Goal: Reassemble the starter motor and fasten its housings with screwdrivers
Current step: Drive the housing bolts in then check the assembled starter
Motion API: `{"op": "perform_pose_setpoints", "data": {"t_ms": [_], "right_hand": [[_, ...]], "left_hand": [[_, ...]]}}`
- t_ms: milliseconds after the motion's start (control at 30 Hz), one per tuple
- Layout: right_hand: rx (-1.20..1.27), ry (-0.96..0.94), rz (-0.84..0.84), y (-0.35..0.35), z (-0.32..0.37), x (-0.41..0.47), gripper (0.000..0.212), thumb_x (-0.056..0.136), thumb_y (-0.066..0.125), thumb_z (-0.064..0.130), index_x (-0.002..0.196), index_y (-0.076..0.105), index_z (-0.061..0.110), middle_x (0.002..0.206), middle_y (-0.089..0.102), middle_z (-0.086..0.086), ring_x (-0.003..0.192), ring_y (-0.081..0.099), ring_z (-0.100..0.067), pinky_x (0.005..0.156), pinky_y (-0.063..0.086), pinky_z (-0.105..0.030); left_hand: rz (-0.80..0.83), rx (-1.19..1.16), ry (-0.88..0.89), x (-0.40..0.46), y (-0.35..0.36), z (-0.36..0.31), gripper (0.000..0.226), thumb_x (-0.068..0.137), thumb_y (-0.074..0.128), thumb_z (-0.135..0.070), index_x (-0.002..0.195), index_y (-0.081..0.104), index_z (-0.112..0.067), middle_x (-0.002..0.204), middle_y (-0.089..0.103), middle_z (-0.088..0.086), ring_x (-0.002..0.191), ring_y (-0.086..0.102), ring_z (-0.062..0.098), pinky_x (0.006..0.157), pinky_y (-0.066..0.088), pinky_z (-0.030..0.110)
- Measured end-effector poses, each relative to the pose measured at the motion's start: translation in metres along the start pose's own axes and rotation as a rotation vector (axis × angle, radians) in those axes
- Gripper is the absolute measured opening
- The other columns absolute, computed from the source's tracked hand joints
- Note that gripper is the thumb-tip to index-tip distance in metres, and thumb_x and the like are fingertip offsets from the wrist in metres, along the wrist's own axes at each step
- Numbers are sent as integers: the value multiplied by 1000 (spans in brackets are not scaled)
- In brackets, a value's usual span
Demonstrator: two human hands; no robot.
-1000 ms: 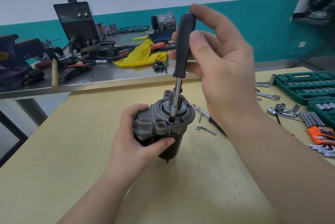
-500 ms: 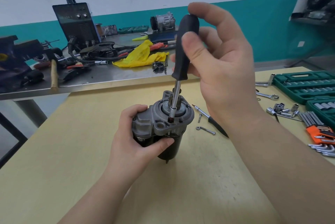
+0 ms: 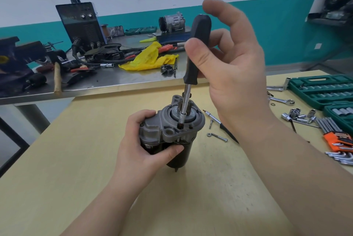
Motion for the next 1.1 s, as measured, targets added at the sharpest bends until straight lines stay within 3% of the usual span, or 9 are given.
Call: {"op": "perform_pose_setpoints", "data": {"t_ms": [100,167,267,500,633,733,867,1000,1100], "right_hand": [[-3,0,-19,-1,-2,0,32,101,71,16,130,63,28,89,63,-1,82,66,-20,72,63,-43],[75,38,-10,-1,-6,0,27,106,62,17,131,65,24,95,67,-9,89,70,-34,75,64,-49],[125,75,15,-1,-8,-1,28,110,52,13,134,64,22,109,75,-19,90,77,-34,75,63,-42],[-13,3,-33,-3,-1,3,28,99,73,14,119,63,30,87,65,1,80,65,-19,75,63,-46],[108,61,-22,-5,-7,2,23,107,58,12,127,65,20,104,70,-23,96,71,-42,73,64,-46],[112,47,23,-2,-5,0,26,109,53,6,131,62,18,113,74,-21,90,77,-37,75,65,-44],[50,-9,69,3,3,0,28,105,62,5,129,61,20,107,75,-19,84,78,-33,73,66,-45],[-83,-70,-32,-5,8,3,32,95,77,10,117,61,27,87,63,-19,80,68,-40,69,62,-56],[-40,-40,-45,-7,2,3,23,100,72,14,119,64,25,87,64,-19,84,68,-40,72,62,-60]], "left_hand": [[3,4,3,0,0,0,84,55,97,-44,127,54,-52,121,69,-22,109,72,4,85,53,9],[4,4,4,0,0,0,84,56,97,-43,127,54,-53,121,69,-23,109,72,3,85,53,9],[-1,11,5,0,0,0,84,55,97,-44,126,54,-54,121,69,-24,109,72,3,85,53,9],[0,16,-1,-1,0,0,84,54,97,-44,126,54,-54,122,69,-23,109,71,2,85,52,8],[4,10,-2,0,0,0,84,54,97,-45,126,54,-54,123,69,-21,111,71,4,86,52,9],[5,6,-4,-1,0,0,84,54,97,-44,125,54,-54,121,69,-23,109,72,4,86,53,10],[-2,3,-2,-1,0,0,83,55,97,-43,125,54,-53,120,70,-23,108,72,3,85,53,9],[-2,2,0,-1,0,-1,82,55,96,-43,125,54,-54,120,70,-25,108,72,1,84,52,8],[-3,5,2,-1,0,-2,82,55,96,-43,124,53,-55,119,69,-27,107,71,0,84,52,7]]}}
Point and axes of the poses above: each hand's wrist, its own x-axis towards the middle knuckle, its own y-axis out of the palm, z = x × y, the point moved 9 cm from there along x, towards the middle knuckle
